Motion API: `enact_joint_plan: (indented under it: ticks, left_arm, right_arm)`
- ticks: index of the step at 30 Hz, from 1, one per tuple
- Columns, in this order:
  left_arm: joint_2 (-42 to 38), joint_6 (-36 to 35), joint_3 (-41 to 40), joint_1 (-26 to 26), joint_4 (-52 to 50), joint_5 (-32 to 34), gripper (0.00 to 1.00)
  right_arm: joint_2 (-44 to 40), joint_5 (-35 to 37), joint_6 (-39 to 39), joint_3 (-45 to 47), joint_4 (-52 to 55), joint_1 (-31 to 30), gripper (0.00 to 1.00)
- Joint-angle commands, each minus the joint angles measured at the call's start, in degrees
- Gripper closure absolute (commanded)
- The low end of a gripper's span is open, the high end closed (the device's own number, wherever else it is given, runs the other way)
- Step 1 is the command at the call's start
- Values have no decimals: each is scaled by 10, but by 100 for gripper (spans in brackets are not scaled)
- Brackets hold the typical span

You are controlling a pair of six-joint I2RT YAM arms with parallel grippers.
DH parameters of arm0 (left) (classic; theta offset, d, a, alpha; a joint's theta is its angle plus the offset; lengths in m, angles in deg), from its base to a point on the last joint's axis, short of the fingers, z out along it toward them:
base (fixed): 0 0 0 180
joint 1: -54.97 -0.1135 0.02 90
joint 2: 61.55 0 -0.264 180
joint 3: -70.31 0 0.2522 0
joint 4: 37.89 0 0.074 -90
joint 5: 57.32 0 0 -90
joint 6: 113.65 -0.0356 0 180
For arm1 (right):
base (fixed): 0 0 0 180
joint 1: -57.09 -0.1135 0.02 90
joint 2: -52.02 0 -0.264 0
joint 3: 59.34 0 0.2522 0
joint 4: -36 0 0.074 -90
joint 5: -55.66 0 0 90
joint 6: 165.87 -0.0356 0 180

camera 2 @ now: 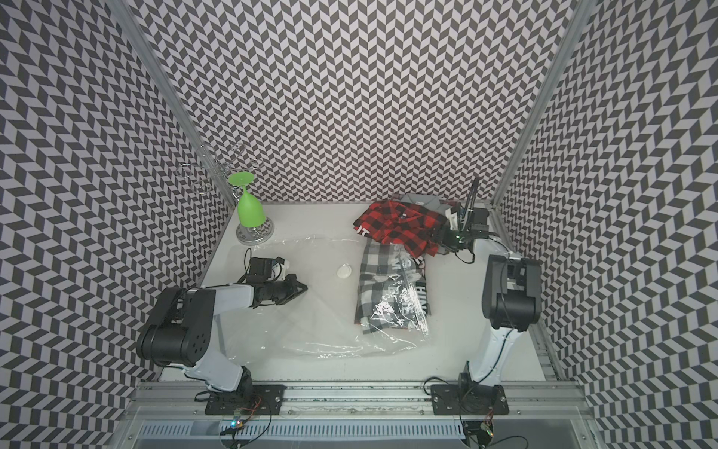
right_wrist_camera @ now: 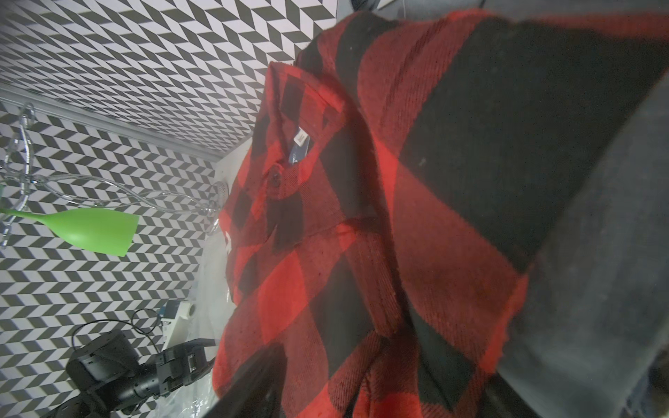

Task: Take the shirt out of the vacuum bag
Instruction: Adjust the shirt at the center of the board.

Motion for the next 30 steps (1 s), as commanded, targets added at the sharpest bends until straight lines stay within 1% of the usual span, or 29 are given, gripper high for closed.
enact_joint_plan:
  ticks: [1,4,7,11,15,19,23,27,30]
  left_arm:
    - [36,-11,-37,10,-115,53,100]
    - [36,-11,-37,10,-115,53,100]
    - [38,-11,-37,10,-114,52,100]
    - [37,-12,-37,11,-114,53,100]
    - [38,-12,-37,11,-114,52,100]
    - [40,-13,-36,11,-115,53,100]
    - [42,-13,-35,11,-115,54,100]
    - [43,-14,-35,11,-117,54,100]
    - [44,-14,-35,11,-117,56,100]
  right_arm:
    - [24,29,32,-13,22,-20,32]
    - [33,54,30,-27,30,-30,40]
    - [51,81,36,-59,55,-43,51]
    - [54,96,31,-79,63,-49,80]
    - [41,93,24,-89,63,-49,94]
    - [28,91,31,-127,92,-48,99]
    - [16,69,39,-175,118,-42,100]
    - [31,45,56,-244,166,-33,100]
    - [43,44,58,-282,179,-24,100]
